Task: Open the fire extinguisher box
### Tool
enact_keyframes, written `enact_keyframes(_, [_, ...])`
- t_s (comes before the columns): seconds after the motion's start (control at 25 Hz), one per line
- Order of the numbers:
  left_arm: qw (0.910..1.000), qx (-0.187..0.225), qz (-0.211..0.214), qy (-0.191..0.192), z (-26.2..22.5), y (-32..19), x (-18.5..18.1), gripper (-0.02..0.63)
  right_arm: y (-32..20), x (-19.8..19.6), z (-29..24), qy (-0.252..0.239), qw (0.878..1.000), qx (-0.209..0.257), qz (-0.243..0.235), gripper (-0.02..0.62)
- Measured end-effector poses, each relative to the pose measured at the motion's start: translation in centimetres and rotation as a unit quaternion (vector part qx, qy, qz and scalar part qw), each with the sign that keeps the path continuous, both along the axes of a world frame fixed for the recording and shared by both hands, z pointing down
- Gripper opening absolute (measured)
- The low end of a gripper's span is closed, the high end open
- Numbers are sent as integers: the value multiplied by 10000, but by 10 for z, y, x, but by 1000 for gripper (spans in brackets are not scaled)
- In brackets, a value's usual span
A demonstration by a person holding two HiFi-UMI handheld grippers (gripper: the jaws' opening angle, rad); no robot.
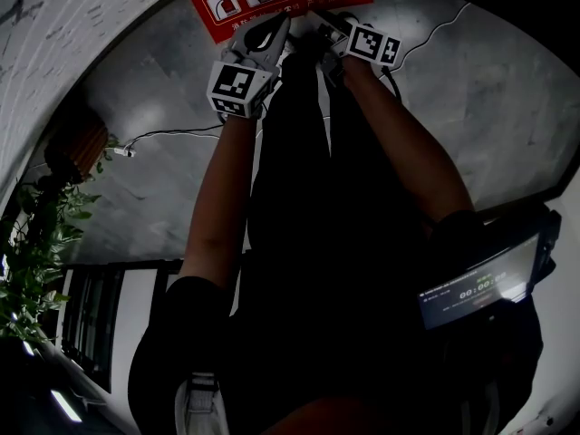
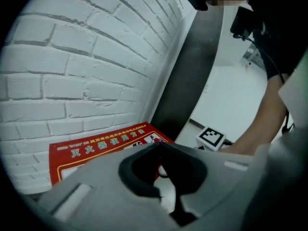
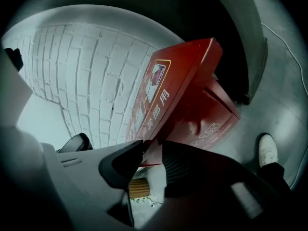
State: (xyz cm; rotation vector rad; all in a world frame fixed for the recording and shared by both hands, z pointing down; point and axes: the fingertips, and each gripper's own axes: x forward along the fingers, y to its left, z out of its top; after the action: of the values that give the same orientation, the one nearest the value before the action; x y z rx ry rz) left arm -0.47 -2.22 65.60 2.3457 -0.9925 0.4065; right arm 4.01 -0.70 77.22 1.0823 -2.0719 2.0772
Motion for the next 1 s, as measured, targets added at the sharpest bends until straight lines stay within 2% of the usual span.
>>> enact_keyframes(0.32, [10000,15,-2,48,1,0,6,0,-3,2,-15,-117,9997,60,209,112])
enact_keyframes(0.6, [9998,192,16,79,-22,-4,9,0,-10,-1,-58,-147,9990,396,158,110])
enact_keyframes(0.8, [9992,379,-8,143,-42,-13,6,0,-27,-9,-101,93,9945,1032,-140,107])
enact_keyframes(1.0, [9984,475,-229,178,-41,-34,-7,0,-60,-19,-121,495,9809,1818,-491,83])
